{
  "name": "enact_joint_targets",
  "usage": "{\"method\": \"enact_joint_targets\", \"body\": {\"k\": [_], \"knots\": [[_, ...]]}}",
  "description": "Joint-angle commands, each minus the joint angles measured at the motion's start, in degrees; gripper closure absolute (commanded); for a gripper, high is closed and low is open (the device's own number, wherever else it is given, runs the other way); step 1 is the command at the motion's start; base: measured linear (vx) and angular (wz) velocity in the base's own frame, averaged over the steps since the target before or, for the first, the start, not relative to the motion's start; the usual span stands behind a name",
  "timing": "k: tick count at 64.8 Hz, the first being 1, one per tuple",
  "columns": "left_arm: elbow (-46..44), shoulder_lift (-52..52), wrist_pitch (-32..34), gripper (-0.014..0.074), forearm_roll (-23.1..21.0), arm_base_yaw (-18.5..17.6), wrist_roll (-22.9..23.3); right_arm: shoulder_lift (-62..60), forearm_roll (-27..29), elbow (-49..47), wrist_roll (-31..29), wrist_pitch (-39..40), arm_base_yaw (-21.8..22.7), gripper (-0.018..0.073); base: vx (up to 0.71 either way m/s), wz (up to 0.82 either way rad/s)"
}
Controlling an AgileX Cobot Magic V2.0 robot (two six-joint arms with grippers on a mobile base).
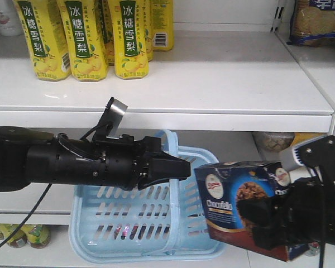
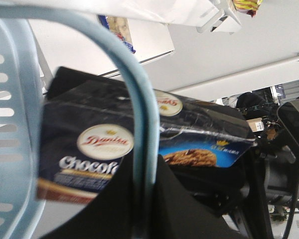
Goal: Left arm holds basket, right arm returns cookies
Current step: 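Lift the box out of the basket with the right gripper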
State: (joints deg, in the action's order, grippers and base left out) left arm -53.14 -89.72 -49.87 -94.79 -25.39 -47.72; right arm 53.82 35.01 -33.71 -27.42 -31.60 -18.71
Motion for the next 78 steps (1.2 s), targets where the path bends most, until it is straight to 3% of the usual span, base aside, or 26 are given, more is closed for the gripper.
{"method": "enact_joint_targets", "body": {"k": [1, 21, 36, 55, 78], "knots": [[-1.87, 1.97, 1.57, 0.0599, -5.64, 0.34, -0.61, -4.7, -4.42, -1.85, 3.27, -0.27, 3.52, 0.0426, 0.0, 0.0], [-1.87, 1.97, 1.57, 0.0599, -5.64, 0.34, -0.61, -15.3, -12.87, -12.06, 6.14, -12.58, 7.96, 0.0424, 0.0, 0.0], [-1.87, 1.97, 1.57, 0.0599, -5.64, 0.34, -0.61, -16.33, -14.21, -20.83, 10.53, -11.99, 7.96, 0.0422, 0.0, 0.0], [-1.87, 1.97, 1.57, 0.0599, -5.64, 0.34, -0.61, -14.24, -14.83, -23.75, 10.55, 2.27, 7.96, 0.0421, 0.0, 0.0], [-1.87, 1.97, 1.52, 0.0599, -5.64, 0.34, -0.61, 4.63, -18.59, -27.79, 12.56, 17.52, 9.68, 0.042, 0.0, 0.0]]}}
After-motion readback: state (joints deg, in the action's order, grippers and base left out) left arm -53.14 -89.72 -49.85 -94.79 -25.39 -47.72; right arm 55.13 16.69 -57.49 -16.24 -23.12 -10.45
